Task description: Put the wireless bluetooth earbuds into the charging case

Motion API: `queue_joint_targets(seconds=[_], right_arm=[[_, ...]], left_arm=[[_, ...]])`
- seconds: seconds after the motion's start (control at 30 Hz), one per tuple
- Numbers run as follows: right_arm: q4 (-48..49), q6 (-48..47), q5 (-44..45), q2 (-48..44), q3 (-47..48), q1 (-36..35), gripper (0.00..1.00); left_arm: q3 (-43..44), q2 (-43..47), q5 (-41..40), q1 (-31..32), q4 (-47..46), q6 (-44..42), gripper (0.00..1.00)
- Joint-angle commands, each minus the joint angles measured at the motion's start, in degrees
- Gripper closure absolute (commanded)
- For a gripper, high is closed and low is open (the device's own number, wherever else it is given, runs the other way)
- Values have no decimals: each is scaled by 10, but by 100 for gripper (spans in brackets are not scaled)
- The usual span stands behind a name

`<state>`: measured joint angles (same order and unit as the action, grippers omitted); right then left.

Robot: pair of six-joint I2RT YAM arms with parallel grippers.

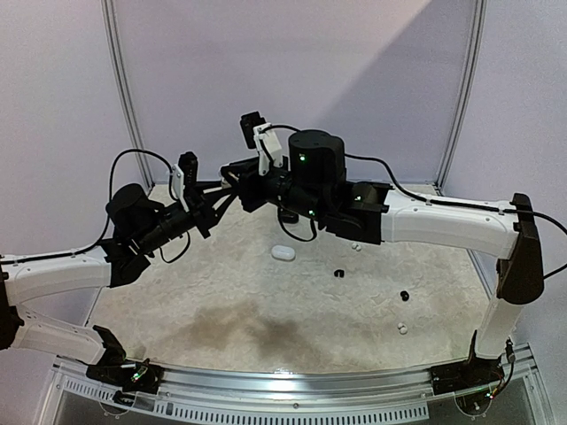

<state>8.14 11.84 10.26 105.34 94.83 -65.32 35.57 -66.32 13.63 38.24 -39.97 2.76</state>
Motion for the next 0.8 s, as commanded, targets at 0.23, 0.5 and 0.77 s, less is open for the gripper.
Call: queue_joint_targets(seconds=[0.23,0.5,0.77], right_arm=[[-22,21,-5,-11,-20,-4,100],[-16,34,-8,-8,-34,-3,91],[1,42,-5,-1,-40,-3,81]], left_arm=[[4,6,-9,-1,-22,-6,100],[2,5,-12,-1,-33,-7,100],[0,5,-21,-1,-44,-4,100]])
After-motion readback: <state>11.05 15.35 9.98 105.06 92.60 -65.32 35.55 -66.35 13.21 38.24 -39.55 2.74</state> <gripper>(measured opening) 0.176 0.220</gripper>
